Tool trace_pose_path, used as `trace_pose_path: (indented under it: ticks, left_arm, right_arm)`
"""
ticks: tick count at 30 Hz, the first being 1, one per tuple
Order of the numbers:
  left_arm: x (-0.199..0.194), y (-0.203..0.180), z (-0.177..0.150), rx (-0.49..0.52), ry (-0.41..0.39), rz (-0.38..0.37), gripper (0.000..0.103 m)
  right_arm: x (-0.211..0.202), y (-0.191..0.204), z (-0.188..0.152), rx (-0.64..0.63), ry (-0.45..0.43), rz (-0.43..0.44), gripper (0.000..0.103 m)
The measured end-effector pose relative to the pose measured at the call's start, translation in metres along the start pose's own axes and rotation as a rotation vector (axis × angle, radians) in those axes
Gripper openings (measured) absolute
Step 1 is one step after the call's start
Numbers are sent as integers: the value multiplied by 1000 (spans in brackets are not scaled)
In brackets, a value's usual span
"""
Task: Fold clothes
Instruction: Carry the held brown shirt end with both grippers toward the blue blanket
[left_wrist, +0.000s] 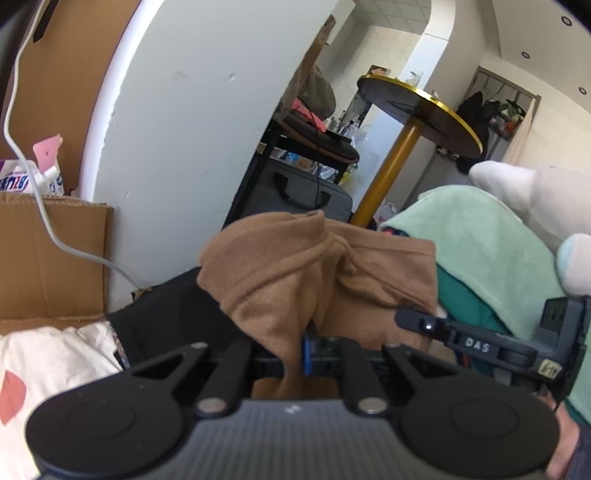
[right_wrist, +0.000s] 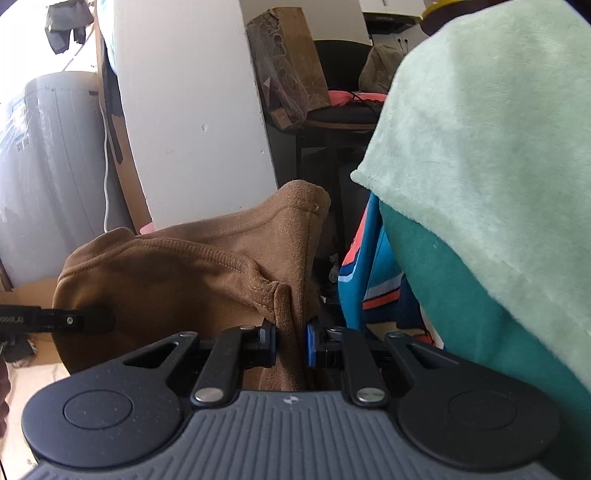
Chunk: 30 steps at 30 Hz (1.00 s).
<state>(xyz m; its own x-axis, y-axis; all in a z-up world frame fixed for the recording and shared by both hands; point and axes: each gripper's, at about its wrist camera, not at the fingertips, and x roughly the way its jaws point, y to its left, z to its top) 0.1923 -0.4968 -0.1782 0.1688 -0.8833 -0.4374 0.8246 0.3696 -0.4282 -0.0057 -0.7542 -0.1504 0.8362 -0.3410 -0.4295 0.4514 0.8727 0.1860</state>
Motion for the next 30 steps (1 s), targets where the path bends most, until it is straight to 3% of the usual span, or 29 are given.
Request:
trace_pose_path:
  ticks: [12, 24, 30]
  left_arm:
    - [27, 57, 9, -138, -14, 4, 8]
    - [80, 115, 25, -197, 61, 67, 8]
    - [103, 137, 21, -229, 93, 82, 9]
  right_arm:
    - [59, 2, 18, -46, 24, -12, 15]
    - [132, 15, 19, -179, 127, -59, 15]
    - [170, 18, 9, -211, 176, -123, 15]
